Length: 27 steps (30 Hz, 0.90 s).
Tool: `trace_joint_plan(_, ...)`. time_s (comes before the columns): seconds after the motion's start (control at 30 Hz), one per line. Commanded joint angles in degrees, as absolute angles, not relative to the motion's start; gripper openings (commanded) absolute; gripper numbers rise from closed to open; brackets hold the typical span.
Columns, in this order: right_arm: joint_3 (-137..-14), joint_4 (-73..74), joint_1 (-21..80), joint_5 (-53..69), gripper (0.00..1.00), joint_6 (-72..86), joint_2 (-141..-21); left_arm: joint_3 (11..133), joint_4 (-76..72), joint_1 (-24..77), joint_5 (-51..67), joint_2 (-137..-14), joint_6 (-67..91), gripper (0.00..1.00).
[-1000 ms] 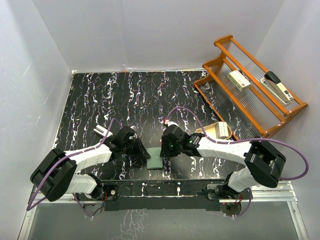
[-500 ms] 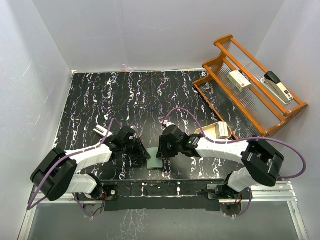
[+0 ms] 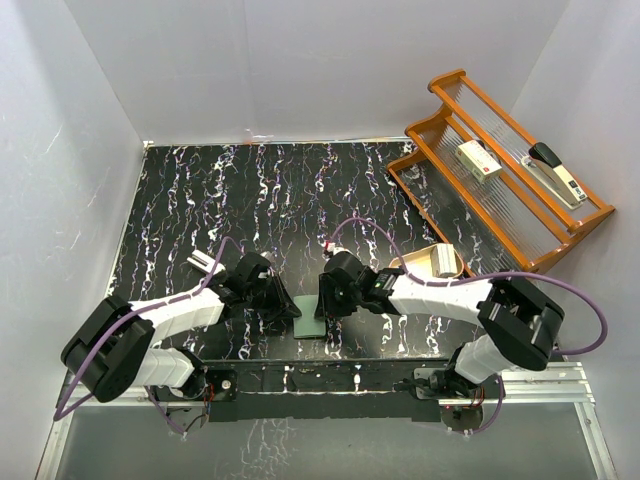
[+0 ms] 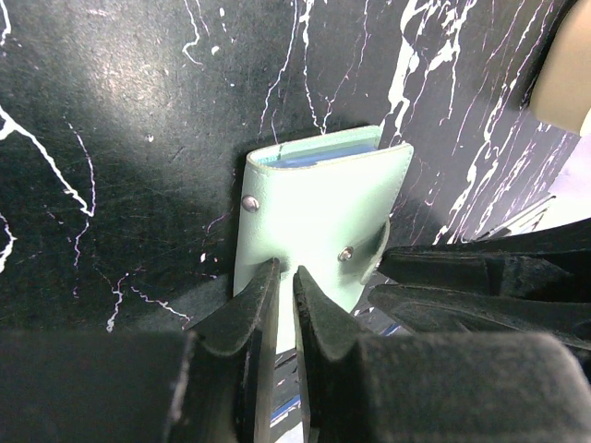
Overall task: Put the credit cards into the card holder
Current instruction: Close the card holder at the center of the board.
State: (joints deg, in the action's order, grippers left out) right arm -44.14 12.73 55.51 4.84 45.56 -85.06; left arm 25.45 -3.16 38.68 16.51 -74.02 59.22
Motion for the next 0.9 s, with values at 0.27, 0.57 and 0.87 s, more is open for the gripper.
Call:
trace_joint_plan(0.27,-44.7,12.0,55.7,2.5,0.35,46.1,-81.2,26.1,0.2,38.5,16.0,-72.4,59.5,0.12)
trace_joint_plan(0.57,-44.7,8.4,55.7,3.7,0.35,46.7,-84.7,27.1,0.4,38.5,16.7,-73.3,59.8,0.16)
trace_joint_plan(0.87,-44.5,6.2,55.7,5.0,0.35,47.6,-87.7,27.2,-0.4,38.6,17.5,-75.6,59.9,0.16)
